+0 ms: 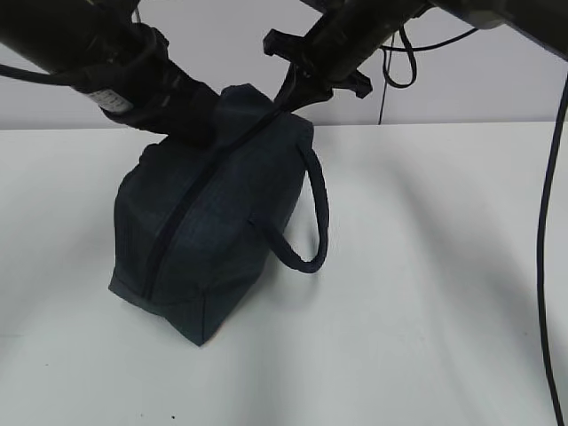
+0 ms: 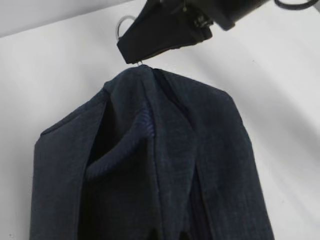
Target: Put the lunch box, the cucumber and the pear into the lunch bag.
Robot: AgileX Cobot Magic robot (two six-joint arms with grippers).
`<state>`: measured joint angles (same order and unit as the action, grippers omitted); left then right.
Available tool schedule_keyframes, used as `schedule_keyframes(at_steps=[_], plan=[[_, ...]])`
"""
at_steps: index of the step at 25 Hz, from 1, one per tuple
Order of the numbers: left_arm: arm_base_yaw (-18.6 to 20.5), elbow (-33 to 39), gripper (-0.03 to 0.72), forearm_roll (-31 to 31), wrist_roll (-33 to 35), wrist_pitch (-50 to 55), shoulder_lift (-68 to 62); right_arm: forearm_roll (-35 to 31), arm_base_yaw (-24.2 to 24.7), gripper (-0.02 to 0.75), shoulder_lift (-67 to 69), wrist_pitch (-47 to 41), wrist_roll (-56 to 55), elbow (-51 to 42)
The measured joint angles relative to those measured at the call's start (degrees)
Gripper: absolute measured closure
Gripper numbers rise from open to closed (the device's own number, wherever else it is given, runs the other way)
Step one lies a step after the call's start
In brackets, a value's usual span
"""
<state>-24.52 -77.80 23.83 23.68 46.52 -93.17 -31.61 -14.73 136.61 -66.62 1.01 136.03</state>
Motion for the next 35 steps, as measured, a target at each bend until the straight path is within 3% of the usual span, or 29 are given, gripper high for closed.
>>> schedule_keyframes(at_steps=[9,16,19,24,26,29,32,35], plan=[[0.06,0.01,0.704,9.71,5.46,-0.75,1.36,0.97,0.34,0.731,3.42,-0.69,0.10,0.41],[0.06,0.01,0.704,10.93,5.77,-1.96,1.48,1.12,0.47,0.723,3.90,-1.28,0.80,2.38],[0.06,0.01,0.704,11.58,6.00,-3.47,0.98,3.57,0.71,0.647,4.00,-2.12,2.39,6.09],[0.06,0.01,0.702,14.23,6.42,-8.58,-2.84,12.95,0.83,0.377,4.25,-4.46,3.06,13.59],[0.06,0.01,0.687,14.37,6.42,-10.28,-4.01,15.23,0.83,0.334,4.34,-4.70,3.06,16.11],[0.06,-0.12,0.606,13.69,6.42,-11.84,-4.26,16.34,0.91,0.314,4.34,-4.84,2.53,17.98],[0.06,-0.57,0.433,12.00,6.42,-12.26,-3.84,16.55,0.91,0.308,3.87,-5.14,1.98,18.08],[0.06,-0.57,0.309,9.63,6.42,-10.99,-3.41,16.67,0.91,0.308,2.48,-5.39,1.88,18.08]])
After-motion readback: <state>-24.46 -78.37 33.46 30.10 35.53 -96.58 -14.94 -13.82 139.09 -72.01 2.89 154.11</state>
